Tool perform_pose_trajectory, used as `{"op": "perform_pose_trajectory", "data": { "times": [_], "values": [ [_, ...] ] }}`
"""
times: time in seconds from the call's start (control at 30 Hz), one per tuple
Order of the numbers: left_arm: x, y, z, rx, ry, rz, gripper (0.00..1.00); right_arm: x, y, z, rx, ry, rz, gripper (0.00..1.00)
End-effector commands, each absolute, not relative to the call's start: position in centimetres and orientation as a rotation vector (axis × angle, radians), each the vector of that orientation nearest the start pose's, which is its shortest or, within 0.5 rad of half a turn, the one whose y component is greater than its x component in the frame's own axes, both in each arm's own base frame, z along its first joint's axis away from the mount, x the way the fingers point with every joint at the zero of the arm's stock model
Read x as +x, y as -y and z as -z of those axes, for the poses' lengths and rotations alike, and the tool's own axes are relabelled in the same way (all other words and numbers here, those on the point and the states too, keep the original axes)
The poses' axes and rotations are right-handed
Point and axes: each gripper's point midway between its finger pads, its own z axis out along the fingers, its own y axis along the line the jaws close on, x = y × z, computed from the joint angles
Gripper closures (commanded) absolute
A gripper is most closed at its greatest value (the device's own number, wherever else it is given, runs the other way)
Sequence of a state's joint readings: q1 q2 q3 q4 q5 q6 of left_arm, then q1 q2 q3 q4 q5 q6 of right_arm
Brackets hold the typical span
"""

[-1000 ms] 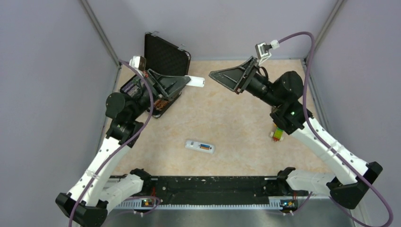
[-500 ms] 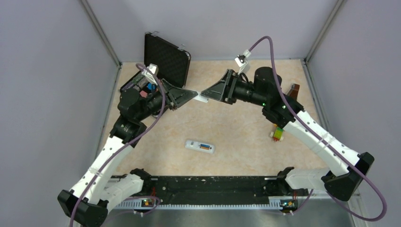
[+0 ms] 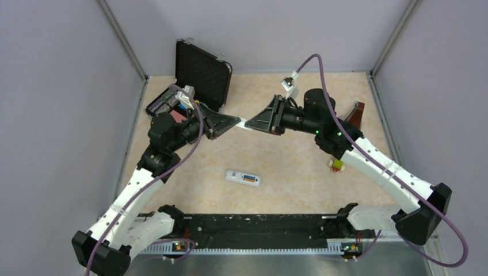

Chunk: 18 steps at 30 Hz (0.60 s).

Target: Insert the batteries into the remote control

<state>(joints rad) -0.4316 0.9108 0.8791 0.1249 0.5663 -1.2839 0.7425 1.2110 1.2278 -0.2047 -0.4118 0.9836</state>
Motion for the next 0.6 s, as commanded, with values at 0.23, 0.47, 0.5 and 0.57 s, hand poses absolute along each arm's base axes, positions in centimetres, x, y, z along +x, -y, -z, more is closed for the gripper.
{"op": "perform_pose_trajectory", "data": {
  "times": [0.23, 0.47, 0.5, 0.57],
  "values": [
    [21.9, 23.9, -39.1, -0.179, -1.69, 1.737, 1.0, 19.9, -33.5, -38.0, -0.086, -1.972, -1.661, 0.99],
    [22.4, 23.3, -35.6, -0.194, -1.786, 1.593, 0.28, 20.1, -32.9, -35.6, -0.03, -2.036, -1.609, 1.0],
    [22.7, 22.8, -34.3, -0.221, -1.835, 1.521, 0.18, 20.1, -32.8, -34.8, -0.02, -2.059, -1.589, 1.0],
    [23.4, 21.4, -31.2, -0.269, -1.928, 1.346, 0.12, 20.0, -32.3, -32.6, -0.002, -2.118, -1.537, 1.0]
  ]
}}
